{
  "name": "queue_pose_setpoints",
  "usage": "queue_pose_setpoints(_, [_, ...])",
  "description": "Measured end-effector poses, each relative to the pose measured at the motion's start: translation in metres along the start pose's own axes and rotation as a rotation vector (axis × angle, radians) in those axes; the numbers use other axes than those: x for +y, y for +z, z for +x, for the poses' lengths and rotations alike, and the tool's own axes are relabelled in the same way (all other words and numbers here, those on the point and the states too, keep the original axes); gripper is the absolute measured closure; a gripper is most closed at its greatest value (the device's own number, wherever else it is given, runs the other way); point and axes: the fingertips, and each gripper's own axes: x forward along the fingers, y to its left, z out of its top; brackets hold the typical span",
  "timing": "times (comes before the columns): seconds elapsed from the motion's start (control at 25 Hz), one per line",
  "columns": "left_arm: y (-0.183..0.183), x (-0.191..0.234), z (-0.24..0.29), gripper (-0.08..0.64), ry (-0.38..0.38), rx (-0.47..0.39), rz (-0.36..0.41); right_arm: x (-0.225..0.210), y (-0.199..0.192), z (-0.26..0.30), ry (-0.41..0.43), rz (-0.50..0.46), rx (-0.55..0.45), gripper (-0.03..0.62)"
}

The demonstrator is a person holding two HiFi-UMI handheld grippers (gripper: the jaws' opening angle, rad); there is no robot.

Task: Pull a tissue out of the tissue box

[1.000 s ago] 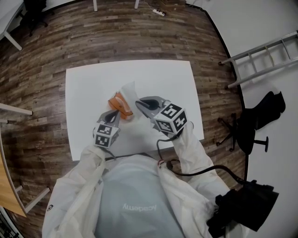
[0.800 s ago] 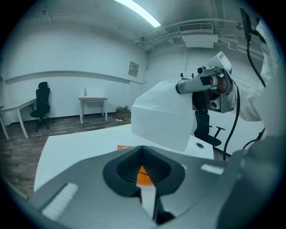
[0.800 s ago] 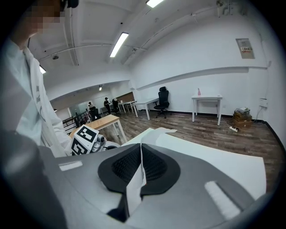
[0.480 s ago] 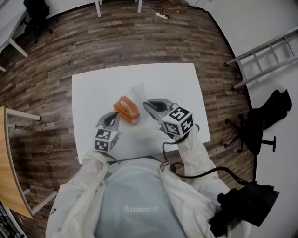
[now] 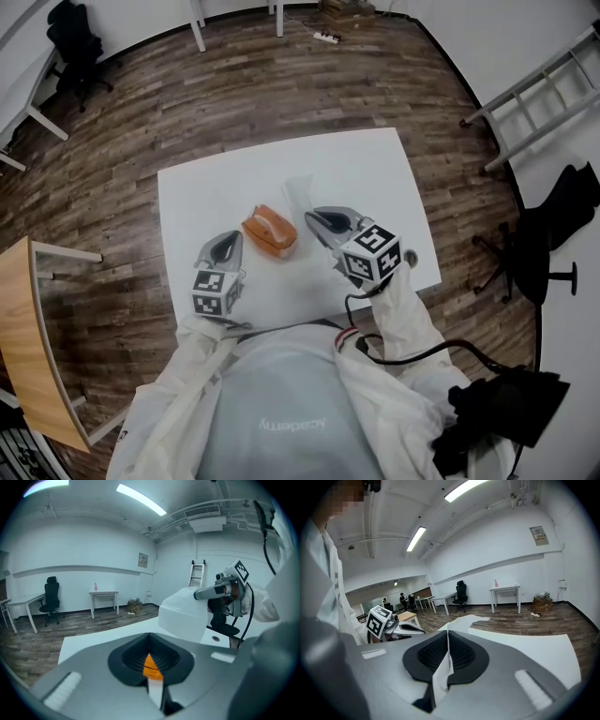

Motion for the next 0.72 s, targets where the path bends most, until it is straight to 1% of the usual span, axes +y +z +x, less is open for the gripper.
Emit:
queue_pose_setpoints(0.12, [0.008,0.003,-0.005,0.56,-0.001,-0.017,-0.018,-0.003,-0.001,-0.003,-0.014,0.015,-0.024,0.589])
queue_pose_setpoints(0.28, [0.015,0.013,-0.015,0.56,0.015,-0.032,-0.009,-0.002,-0.002,-0.002,-0.032,0.023,-0.051,0.589])
queue_pose_setpoints(0.52, [0.024,0.018,-0.033,0.56,0.021,-0.054,-0.025,-0.006,-0.006,-0.011,-0.07,0.035,-0.083,0.589])
queue_pose_setpoints(0.72, [0.024,0.024,-0.039,0.56,0.035,-0.054,-0.02,-0.012,-0.009,-0.017,-0.103,0.058,-0.107,0.589])
